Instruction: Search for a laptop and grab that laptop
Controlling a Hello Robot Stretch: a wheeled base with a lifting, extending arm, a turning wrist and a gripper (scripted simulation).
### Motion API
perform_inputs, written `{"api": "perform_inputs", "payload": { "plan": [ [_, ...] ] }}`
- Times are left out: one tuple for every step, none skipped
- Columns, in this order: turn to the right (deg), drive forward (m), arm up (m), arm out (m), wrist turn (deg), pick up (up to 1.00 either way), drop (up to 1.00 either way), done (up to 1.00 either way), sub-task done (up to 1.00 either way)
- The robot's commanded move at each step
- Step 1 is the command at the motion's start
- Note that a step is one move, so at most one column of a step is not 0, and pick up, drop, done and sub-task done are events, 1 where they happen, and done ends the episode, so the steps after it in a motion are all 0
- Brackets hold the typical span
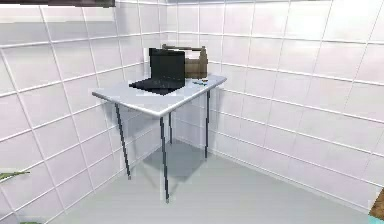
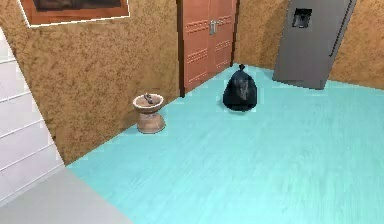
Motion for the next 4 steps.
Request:
{"api": "perform_inputs", "payload": {
  "plan": [
    [0.0, 0.45, 0.00, 0.00, 0.0, 0.00, 0.00, 0.00, 0.00],
    [-45.0, 0.00, 0.00, 0.00, 0.0, 0.00, 0.00, 0.00, 0.00],
    [-45.0, 0.00, 0.00, 0.00, 0.0, 0.00, 0.00, 0.00, 0.00],
    [-12.0, 0.00, 0.00, 0.00, 0.0, 0.00, 0.00, 0.00, 0.00]
  ]
}}
